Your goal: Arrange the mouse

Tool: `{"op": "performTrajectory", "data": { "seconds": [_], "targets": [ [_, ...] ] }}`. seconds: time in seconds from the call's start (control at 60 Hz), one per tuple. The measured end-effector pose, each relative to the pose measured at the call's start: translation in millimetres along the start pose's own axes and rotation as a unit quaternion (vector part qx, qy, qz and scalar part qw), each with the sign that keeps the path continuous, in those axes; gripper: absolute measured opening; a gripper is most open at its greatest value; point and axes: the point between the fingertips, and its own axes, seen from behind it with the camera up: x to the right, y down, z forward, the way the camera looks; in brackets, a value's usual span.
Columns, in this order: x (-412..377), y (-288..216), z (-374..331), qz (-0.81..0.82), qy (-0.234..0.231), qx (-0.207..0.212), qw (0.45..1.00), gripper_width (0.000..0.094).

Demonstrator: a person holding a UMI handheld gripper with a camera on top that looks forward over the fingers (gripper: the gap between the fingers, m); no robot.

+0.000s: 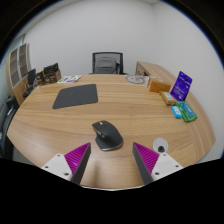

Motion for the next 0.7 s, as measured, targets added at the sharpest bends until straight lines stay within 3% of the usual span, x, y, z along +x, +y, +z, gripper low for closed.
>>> {"op": "performTrajectory", "data": {
  "seconds": [0.7],
  "targets": [
    [20,-35,122,0.022,0.006,-0.019,1.0,0.0863]
  ]
}}
